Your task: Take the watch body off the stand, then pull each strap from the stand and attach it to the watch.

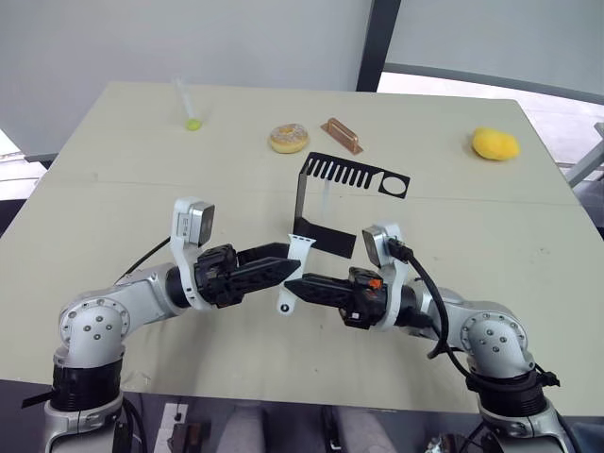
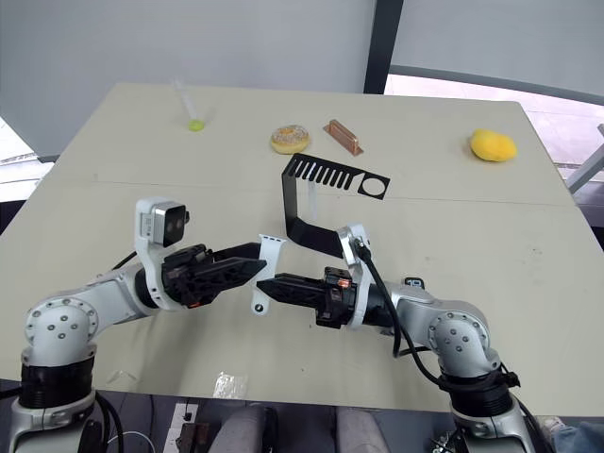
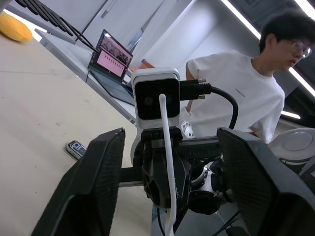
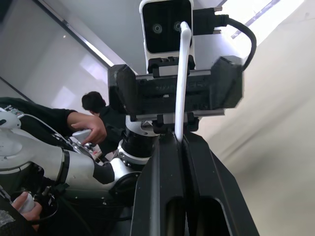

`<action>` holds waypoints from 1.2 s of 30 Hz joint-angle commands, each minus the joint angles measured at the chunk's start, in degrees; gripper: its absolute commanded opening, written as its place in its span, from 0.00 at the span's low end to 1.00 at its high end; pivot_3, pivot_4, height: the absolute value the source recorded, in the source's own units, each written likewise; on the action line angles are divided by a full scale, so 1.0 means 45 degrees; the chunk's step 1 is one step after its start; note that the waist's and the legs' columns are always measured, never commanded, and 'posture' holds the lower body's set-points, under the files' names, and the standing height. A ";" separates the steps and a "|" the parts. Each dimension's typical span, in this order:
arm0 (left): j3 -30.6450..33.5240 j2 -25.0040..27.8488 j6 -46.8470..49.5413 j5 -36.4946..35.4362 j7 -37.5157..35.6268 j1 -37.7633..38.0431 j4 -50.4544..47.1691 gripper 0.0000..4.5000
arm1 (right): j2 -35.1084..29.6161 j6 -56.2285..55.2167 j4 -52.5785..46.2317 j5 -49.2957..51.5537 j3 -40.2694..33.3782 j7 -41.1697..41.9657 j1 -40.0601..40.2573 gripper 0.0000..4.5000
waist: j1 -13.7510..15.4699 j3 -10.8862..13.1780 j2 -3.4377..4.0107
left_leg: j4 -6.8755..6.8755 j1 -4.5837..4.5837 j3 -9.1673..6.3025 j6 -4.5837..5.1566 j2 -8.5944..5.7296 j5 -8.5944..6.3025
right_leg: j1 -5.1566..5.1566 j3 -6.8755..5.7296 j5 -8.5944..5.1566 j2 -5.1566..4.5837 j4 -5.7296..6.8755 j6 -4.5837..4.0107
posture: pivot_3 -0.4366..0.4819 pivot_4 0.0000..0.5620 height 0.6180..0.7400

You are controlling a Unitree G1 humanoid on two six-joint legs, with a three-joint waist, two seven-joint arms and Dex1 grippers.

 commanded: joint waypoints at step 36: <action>0.0120 -0.0221 -0.0267 -0.0928 0.0368 0.0177 0.0029 0.01 | -0.0100 0.0411 -0.0443 0.0291 -0.0335 -0.0571 -0.0125 0.00 | -0.0119 0.0000 0.0000 | -0.0014 -0.0006 -0.0002 -0.0003 0.0000 0.0002 | 0.0000 0.0002 0.0000 -0.0005 -0.0030 0.0000 | 0.48 0.27 1.00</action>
